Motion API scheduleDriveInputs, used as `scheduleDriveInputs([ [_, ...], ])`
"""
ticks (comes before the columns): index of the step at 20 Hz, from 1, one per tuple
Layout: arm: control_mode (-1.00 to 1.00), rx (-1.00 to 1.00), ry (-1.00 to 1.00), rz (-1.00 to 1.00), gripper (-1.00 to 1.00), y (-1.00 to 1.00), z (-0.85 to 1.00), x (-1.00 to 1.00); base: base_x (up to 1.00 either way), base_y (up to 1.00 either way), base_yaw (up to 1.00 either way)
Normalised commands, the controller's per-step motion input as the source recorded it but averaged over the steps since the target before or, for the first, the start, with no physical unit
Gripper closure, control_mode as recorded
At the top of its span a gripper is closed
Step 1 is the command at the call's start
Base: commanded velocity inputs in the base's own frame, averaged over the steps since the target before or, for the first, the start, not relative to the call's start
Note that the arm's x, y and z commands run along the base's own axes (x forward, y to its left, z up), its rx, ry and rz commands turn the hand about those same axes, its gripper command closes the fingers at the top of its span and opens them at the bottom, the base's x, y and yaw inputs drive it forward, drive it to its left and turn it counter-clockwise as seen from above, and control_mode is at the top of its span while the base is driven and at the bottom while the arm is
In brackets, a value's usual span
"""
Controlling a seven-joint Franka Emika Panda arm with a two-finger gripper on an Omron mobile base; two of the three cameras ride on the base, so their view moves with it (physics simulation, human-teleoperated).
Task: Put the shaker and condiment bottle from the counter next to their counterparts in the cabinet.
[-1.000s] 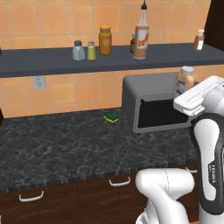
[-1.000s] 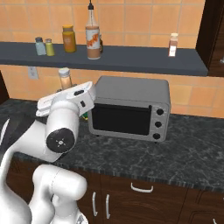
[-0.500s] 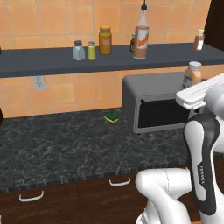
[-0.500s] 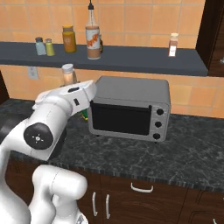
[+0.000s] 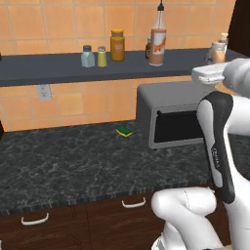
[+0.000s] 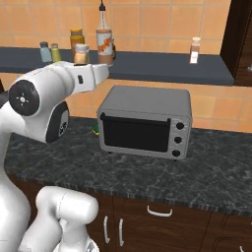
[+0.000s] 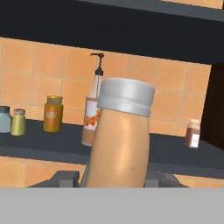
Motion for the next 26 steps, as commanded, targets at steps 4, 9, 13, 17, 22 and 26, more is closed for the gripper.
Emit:
scheduleDriveInputs([
  [4, -1.0, 0.26, 0.19, -0.02, 1.0, -0.23, 0.55, 0.58, 0.0, 0.0, 0.0],
  [9, -1.0, -0.02, 0.03, 0.04, 1.0, -0.05, -0.02, 0.3, 0.0, 0.0, 0.0],
  [13, -1.0, -0.07, 0.0, 0.33, 1.0, -0.21, -0.25, 0.35, 0.0, 0.0, 0.0],
  [17, -1.0, -0.06, -0.02, 0.12, 1.0, -0.07, -0.08, 0.04, 0.0, 0.0, 0.0],
  [22, -1.0, 0.0, -0.06, 0.08, 1.0, 0.0, -0.35, 0.29, 0.0, 0.0, 0.0],
  [26, -1.0, -0.05, -0.16, 0.06, 1.0, 0.0, -0.48, 0.24, 0.0, 0.0, 0.0],
])
